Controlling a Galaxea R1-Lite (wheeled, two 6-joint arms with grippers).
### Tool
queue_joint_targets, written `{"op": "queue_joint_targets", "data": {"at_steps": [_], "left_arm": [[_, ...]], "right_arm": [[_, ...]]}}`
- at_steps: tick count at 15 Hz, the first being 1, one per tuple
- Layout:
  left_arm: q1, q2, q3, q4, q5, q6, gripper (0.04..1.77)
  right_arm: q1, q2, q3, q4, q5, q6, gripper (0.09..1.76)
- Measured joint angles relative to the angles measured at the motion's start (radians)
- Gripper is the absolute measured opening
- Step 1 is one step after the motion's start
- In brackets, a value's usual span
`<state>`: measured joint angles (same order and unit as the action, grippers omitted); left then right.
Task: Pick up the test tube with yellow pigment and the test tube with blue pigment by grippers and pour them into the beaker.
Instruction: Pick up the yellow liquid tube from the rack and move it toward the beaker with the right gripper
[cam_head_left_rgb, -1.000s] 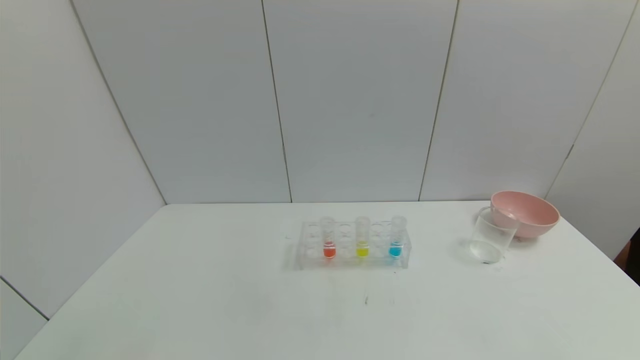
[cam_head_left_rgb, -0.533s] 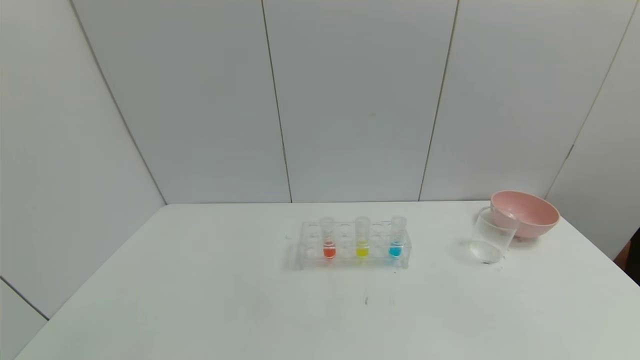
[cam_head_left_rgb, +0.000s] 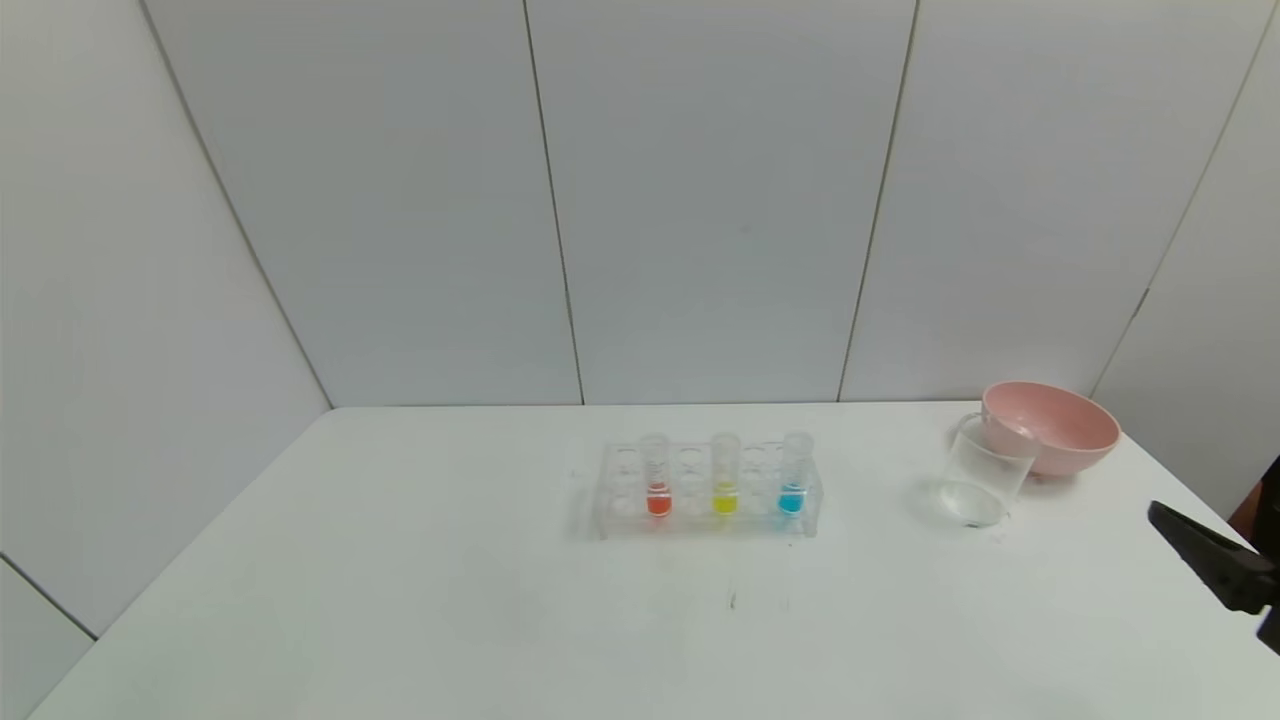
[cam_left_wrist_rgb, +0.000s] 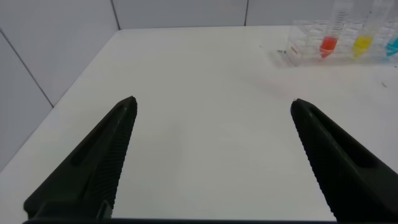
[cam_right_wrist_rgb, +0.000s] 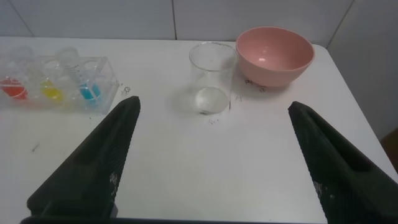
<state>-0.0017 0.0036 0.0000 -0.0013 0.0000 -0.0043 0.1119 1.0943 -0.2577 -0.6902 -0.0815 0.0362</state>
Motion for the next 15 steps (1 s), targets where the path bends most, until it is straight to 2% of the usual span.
{"op": "queue_joint_targets", "data": {"at_steps": [2,6,10,12,15], "left_arm": [[0.000,0.000,0.000,0.000,0.000,0.000,1.76],[0.000,0.000,0.000,0.000,0.000,0.000,1.76],[0.000,0.000,0.000,0.000,0.000,0.000,1.76],[0.000,0.000,0.000,0.000,0.000,0.000,1.76],[0.000,0.000,0.000,0.000,0.000,0.000,1.76]], "right_arm": [[0.124,0.114,-0.012,-0.110,-0.130,0.016,1.71],[0.428,0.372,-0.031,-0.361,-0.433,0.069,1.71],[0.697,0.628,-0.101,-0.570,-0.673,0.097,1.71],[0.804,0.727,-0.153,-0.595,-0.743,0.105,1.71],[0.906,0.831,-0.214,-0.634,-0.767,0.113,1.71]]}}
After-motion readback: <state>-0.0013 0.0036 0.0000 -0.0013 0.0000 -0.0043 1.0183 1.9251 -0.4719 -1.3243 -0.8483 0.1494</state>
